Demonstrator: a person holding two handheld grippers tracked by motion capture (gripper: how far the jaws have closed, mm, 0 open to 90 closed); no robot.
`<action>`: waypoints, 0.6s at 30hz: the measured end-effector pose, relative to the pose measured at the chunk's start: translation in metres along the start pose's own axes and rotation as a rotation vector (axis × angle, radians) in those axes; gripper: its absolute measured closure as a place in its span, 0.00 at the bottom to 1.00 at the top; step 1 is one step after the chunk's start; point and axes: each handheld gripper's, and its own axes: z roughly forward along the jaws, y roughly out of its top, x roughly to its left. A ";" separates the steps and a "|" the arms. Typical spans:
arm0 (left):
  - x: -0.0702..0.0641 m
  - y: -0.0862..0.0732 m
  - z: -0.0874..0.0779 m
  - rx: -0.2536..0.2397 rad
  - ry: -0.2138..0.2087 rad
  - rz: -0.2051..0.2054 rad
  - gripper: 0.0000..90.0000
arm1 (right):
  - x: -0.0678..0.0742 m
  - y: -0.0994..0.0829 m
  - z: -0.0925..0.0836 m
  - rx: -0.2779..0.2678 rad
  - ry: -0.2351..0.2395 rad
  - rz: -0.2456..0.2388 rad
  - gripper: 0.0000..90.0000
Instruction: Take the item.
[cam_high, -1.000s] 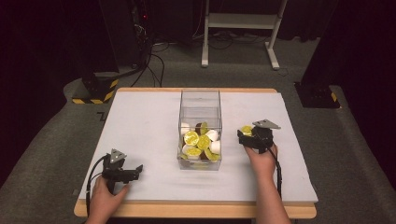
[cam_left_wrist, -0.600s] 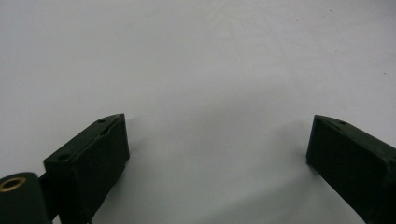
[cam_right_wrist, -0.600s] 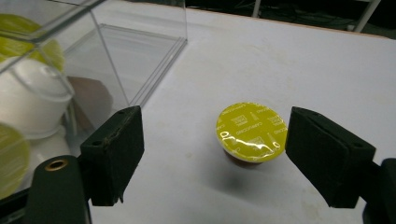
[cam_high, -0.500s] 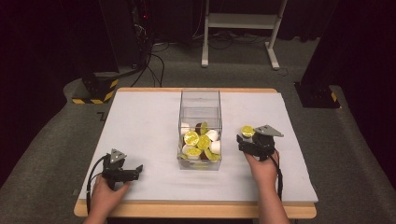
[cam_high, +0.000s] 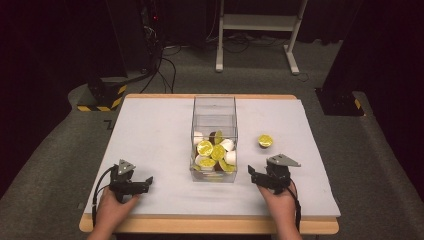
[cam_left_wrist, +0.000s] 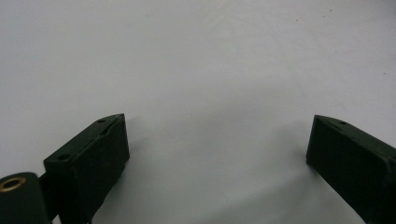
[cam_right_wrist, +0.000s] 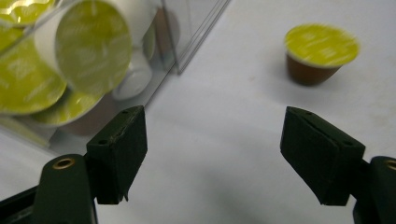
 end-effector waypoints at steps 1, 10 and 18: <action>0.000 0.000 0.000 0.000 0.000 0.000 0.07 | 0.004 -0.003 0.002 0.017 0.002 -0.007 0.26; 0.000 0.000 0.000 0.000 0.000 0.000 0.07 | 0.020 -0.016 0.023 0.117 -0.019 -0.041 0.26; 0.000 0.000 0.000 -0.001 0.000 0.000 0.07 | 0.030 -0.016 0.036 0.143 -0.054 -0.099 0.17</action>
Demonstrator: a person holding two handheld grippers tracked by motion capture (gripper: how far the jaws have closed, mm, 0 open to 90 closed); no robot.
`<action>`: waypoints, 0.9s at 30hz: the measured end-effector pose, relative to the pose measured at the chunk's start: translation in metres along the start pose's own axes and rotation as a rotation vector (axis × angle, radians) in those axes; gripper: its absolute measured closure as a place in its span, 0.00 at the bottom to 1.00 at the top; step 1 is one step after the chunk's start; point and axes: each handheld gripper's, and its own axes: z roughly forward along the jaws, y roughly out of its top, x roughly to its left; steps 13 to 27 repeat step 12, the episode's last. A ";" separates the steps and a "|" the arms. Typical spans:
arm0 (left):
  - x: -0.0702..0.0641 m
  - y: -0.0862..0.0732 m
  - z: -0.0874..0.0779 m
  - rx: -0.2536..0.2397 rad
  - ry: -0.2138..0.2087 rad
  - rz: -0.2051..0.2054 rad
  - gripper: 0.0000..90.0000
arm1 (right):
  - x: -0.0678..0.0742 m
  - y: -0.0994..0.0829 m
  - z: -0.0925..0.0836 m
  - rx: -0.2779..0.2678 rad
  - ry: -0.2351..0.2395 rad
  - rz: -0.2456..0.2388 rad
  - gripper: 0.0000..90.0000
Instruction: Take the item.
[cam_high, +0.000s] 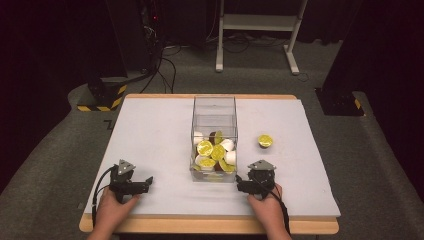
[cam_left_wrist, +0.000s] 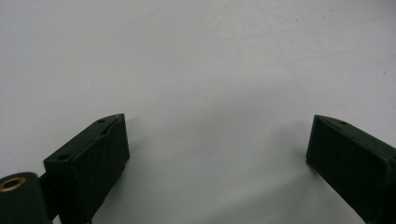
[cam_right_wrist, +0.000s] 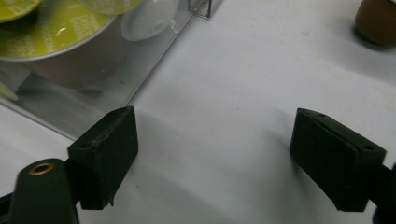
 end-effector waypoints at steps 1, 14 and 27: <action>0.000 0.000 0.000 0.000 0.000 0.000 0.07 | -0.001 0.000 0.000 0.001 0.004 0.006 0.17; 0.000 0.000 0.000 -0.001 0.000 -0.001 0.07 | -0.001 0.000 0.000 0.003 0.005 0.006 0.16; 0.000 0.000 0.000 -0.001 0.000 -0.001 0.07 | -0.001 0.000 0.000 0.003 0.005 0.006 0.16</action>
